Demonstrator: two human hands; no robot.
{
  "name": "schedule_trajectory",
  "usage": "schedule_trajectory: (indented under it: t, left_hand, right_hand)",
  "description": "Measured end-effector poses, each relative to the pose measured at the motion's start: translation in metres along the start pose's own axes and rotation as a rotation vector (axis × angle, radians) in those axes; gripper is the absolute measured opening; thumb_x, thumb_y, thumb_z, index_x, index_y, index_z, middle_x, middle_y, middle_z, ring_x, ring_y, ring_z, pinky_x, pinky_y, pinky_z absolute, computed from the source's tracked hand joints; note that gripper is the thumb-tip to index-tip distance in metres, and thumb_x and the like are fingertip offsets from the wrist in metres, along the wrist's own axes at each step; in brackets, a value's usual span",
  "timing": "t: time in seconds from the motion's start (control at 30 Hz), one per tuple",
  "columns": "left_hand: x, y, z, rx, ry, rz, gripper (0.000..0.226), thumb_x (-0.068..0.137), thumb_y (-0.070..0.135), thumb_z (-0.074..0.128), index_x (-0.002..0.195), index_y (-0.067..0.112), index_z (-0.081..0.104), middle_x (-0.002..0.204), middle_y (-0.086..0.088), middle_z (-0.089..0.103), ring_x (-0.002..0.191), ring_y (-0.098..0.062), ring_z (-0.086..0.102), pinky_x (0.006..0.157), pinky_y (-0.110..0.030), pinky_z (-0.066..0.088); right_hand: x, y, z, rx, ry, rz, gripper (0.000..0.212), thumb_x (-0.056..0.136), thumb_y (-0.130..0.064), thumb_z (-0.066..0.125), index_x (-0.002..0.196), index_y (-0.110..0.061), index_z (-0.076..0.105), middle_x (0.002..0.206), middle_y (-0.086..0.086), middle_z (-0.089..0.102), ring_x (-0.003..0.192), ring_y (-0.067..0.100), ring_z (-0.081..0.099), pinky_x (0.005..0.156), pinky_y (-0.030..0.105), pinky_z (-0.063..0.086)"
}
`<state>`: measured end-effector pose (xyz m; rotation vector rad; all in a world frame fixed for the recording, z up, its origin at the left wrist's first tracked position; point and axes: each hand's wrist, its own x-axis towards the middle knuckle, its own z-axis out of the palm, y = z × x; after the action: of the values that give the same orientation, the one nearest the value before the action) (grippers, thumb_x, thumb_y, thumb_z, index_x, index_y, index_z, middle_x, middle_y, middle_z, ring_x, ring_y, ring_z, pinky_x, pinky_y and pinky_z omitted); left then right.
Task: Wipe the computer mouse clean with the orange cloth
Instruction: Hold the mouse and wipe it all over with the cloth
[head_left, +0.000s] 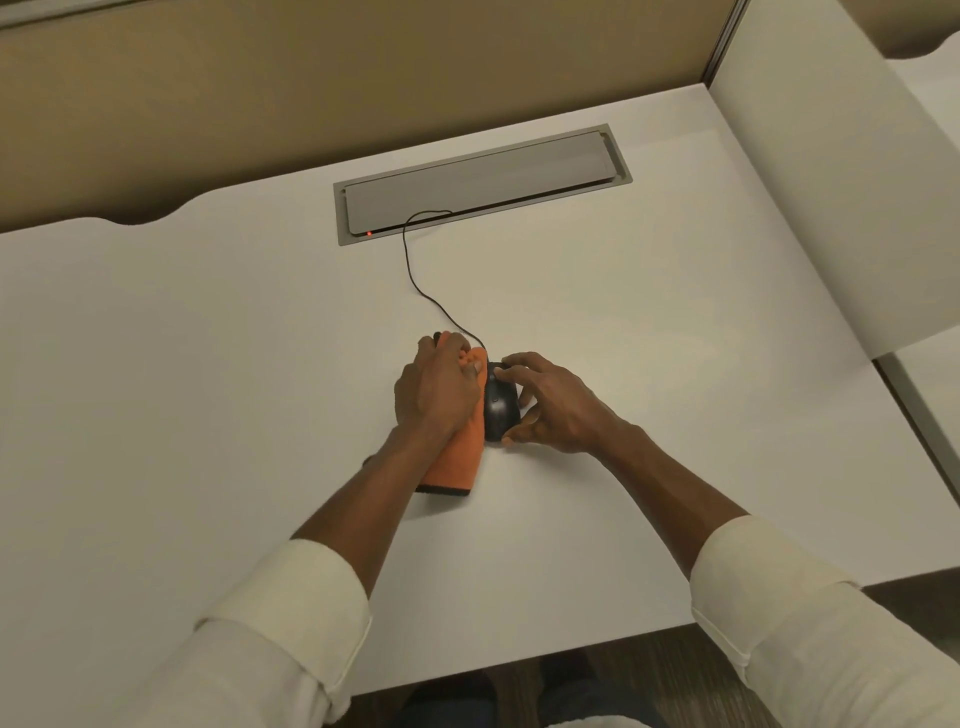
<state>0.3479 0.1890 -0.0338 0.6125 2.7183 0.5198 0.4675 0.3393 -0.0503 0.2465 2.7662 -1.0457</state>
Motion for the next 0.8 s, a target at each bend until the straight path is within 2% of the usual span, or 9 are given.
schedule_trajectory:
  t: [0.1,0.2,0.33,0.53,0.6,0.7,0.8]
  left_hand:
    - [-0.028,0.009,0.005,0.043,0.072,-0.039,0.025,0.108,0.037,0.047,0.122,0.019,0.058,0.125,-0.01,0.056,0.093,-0.037,0.068,0.078,-0.043,0.055]
    - [-0.059,0.015,0.01,0.05,0.109,-0.01,0.021,0.105,0.03,0.053,0.123,0.018,0.055,0.126,-0.01,0.051,0.086,-0.034,0.068,0.07,-0.043,0.057]
    - [-0.087,0.016,0.018,0.09,0.101,0.088,0.037,0.099,0.023,0.063,0.131,0.025,0.044,0.126,-0.006,0.047,0.087,-0.027,0.064,0.064,-0.039,0.053]
    - [-0.103,0.012,0.022,-0.036,0.128,0.216,0.053,0.094,0.01,0.072,0.121,0.034,0.033,0.111,-0.009,0.062,0.079,-0.03,0.066,0.058,-0.044,0.059]
    - [-0.101,0.01,0.021,-0.042,0.121,0.208,0.051,0.095,0.012,0.072,0.125,0.033,0.036,0.115,-0.01,0.062,0.082,-0.031,0.067,0.061,-0.045,0.06]
    - [-0.097,0.004,0.022,0.032,0.129,0.143,0.033,0.103,0.027,0.06,0.136,0.023,0.053,0.126,-0.007,0.054,0.088,-0.027,0.067,0.064,-0.041,0.06]
    - [-0.101,-0.001,0.027,-0.028,0.155,0.009,0.032,0.105,0.036,0.045,0.135,0.027,0.053,0.129,-0.004,0.051,0.087,-0.027,0.066,0.065,-0.039,0.058]
  right_hand:
    - [-0.001,0.0,0.001,0.008,0.004,0.003,0.09,0.074,-0.03,0.093,0.152,-0.013,0.052,0.157,0.003,0.045,0.097,0.022,0.071,0.088,0.036,0.058]
    - [-0.001,0.001,0.001,0.007,0.012,-0.004,0.09,0.074,-0.032,0.094,0.151,-0.013,0.053,0.158,0.003,0.046,0.1,0.022,0.071,0.09,0.034,0.057]
    - [-0.001,0.002,0.001,0.017,0.009,-0.021,0.086,0.074,-0.033,0.093,0.149,-0.014,0.055,0.155,0.003,0.046,0.092,0.021,0.072,0.085,0.034,0.06]
    - [-0.001,0.003,0.001,0.009,0.006,-0.03,0.085,0.076,-0.033,0.093,0.15,-0.014,0.055,0.157,0.003,0.046,0.09,0.021,0.073,0.085,0.038,0.06]
    - [-0.001,0.003,0.001,0.005,0.005,-0.027,0.085,0.077,-0.033,0.092,0.15,-0.014,0.054,0.156,0.003,0.046,0.091,0.021,0.073,0.084,0.039,0.06]
    - [-0.001,0.002,0.001,0.004,0.007,-0.026,0.084,0.078,-0.034,0.091,0.15,-0.013,0.054,0.156,0.003,0.046,0.09,0.021,0.072,0.083,0.041,0.061]
    - [0.0,0.003,0.001,-0.005,-0.005,-0.018,0.088,0.076,-0.034,0.093,0.151,-0.013,0.052,0.157,0.003,0.044,0.091,0.023,0.072,0.085,0.04,0.06]
